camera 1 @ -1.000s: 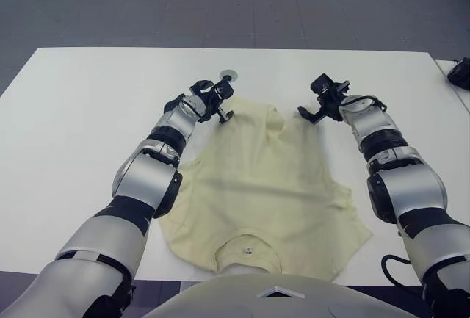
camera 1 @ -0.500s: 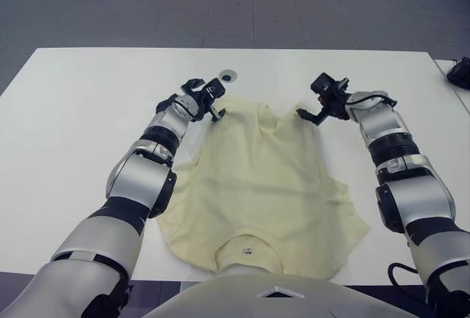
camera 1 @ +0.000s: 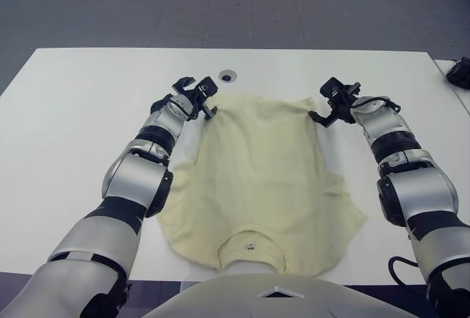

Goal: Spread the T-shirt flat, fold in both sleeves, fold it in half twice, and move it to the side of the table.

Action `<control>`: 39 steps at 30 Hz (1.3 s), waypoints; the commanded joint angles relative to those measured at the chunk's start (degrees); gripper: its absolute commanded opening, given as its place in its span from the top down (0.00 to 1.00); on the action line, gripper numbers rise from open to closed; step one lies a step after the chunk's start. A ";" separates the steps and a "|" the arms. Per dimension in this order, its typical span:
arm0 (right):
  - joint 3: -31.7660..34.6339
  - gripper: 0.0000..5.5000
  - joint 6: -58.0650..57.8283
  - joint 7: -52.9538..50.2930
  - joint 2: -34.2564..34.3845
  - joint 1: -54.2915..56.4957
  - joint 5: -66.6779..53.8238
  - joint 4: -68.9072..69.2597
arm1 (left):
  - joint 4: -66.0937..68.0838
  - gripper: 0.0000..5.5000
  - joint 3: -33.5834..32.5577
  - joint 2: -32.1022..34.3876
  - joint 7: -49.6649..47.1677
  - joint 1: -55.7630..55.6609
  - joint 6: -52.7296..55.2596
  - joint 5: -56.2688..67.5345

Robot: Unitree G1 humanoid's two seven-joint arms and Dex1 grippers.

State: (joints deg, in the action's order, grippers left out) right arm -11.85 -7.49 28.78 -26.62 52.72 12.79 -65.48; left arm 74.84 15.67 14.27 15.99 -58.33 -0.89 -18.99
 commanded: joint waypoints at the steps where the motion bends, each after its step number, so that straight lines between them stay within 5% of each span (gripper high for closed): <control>1: 1.02 0.02 0.74 -1.42 1.73 0.92 -0.10 -3.13 | 1.05 0.02 -1.35 0.86 -3.30 0.80 1.72 -0.12; 14: 11.33 0.02 12.16 -11.22 1.68 4.06 -7.04 4.77 | -0.72 0.02 -9.10 5.45 -7.40 -4.03 0.53 3.98; 16: 14.19 0.02 6.65 -9.62 0.01 -4.43 -10.04 22.74 | -8.51 0.02 -12.89 10.09 -0.94 -1.06 2.41 8.21; 19: 23.55 0.02 -12.33 -9.54 -0.74 -23.65 -18.72 60.08 | -43.44 0.02 -19.16 19.58 13.95 16.96 19.95 17.74; 24: 39.14 0.02 -34.77 -18.26 10.21 -51.25 -34.43 102.88 | -83.03 0.02 -33.87 27.93 25.92 41.15 52.29 41.44; 30: 41.89 0.02 -36.20 -26.45 17.16 -69.22 -48.95 117.32 | -81.46 0.02 -34.79 37.76 39.89 54.94 60.70 48.33; 39: 39.36 0.02 -38.04 -35.27 17.52 -73.15 -57.74 123.04 | -79.14 0.02 -33.09 47.75 56.77 69.06 60.32 51.51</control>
State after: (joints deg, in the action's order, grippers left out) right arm 24.13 -38.97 0.84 -10.25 -16.34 -35.52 43.09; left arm 4.99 -16.93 51.69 61.79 1.52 53.40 26.89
